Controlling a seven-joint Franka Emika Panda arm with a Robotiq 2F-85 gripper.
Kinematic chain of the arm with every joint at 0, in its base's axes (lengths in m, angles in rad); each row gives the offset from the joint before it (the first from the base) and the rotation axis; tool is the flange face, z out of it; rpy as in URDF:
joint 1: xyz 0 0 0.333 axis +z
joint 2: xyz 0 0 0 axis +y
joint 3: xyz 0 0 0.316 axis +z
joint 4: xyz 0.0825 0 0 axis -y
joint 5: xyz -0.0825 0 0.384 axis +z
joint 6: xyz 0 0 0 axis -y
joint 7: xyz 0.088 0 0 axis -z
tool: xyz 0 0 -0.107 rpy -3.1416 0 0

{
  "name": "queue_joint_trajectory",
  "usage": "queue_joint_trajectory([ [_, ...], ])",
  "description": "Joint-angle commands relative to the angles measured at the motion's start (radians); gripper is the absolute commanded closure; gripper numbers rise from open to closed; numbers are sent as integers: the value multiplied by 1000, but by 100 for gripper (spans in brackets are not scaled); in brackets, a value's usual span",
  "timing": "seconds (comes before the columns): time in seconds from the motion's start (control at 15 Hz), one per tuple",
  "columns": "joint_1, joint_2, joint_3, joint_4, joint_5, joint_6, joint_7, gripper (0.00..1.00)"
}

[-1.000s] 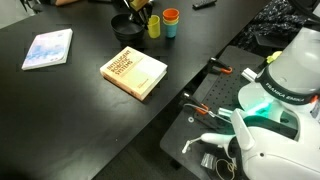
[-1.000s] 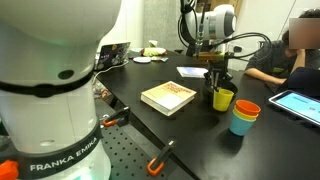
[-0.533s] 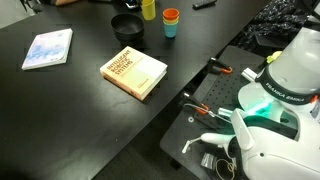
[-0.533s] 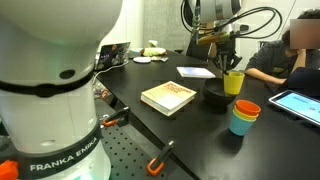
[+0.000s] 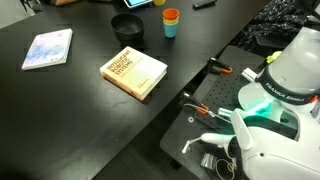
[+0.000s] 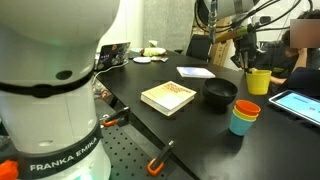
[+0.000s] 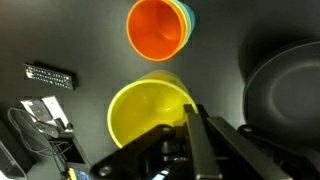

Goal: Stack the four cups together.

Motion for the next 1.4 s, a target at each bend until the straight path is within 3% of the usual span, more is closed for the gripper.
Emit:
queue_joint_trajectory([
  [0.0,-12,-39,-1,7,-48,-74,53,97],
  [0.6,-69,-60,16,-32,-22,-119,52,97],
  [1.07,-75,-72,39,-75,23,-156,42,97],
  [1.33,-83,-62,53,-94,57,-116,28,97],
])
